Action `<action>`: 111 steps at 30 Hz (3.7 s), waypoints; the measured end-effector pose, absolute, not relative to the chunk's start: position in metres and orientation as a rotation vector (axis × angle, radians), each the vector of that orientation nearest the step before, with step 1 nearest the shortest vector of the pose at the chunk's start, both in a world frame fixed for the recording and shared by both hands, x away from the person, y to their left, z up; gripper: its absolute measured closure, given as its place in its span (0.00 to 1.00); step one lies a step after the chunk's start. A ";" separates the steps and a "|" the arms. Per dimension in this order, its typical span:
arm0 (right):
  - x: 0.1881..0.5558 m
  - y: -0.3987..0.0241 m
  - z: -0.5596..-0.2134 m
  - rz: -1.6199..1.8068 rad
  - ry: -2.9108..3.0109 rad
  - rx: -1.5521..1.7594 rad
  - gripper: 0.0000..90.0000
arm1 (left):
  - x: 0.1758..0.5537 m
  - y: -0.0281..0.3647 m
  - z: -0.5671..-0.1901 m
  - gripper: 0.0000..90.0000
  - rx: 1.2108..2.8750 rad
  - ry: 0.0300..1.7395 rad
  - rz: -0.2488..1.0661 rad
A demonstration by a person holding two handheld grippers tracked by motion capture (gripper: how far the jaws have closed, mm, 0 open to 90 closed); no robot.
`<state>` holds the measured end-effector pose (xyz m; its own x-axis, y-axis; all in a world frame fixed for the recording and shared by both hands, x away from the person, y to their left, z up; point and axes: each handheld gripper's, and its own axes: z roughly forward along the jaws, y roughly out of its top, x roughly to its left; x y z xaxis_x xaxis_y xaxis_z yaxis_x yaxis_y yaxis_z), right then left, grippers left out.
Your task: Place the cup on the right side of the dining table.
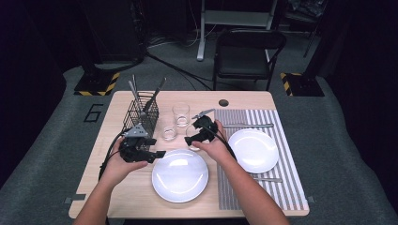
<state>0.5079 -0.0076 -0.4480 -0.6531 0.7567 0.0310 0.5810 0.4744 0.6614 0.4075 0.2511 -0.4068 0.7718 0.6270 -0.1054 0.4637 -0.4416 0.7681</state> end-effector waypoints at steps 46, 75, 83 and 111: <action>0.520 0.000 -0.462 0.952 2.473 1.151 0.19 | 0.410 0.254 -0.410 0.36 2.112 0.818 0.238; 0.520 -0.003 -0.459 0.950 2.457 1.176 0.19 | 0.412 0.256 -0.411 0.36 2.108 0.822 0.237; 0.518 -0.004 -0.452 0.965 2.456 1.177 0.19 | 0.412 0.256 -0.411 0.36 2.111 0.822 0.235; 0.512 -0.006 -0.418 0.998 2.439 1.146 0.19 | 0.412 0.255 -0.412 0.36 2.115 0.825 0.235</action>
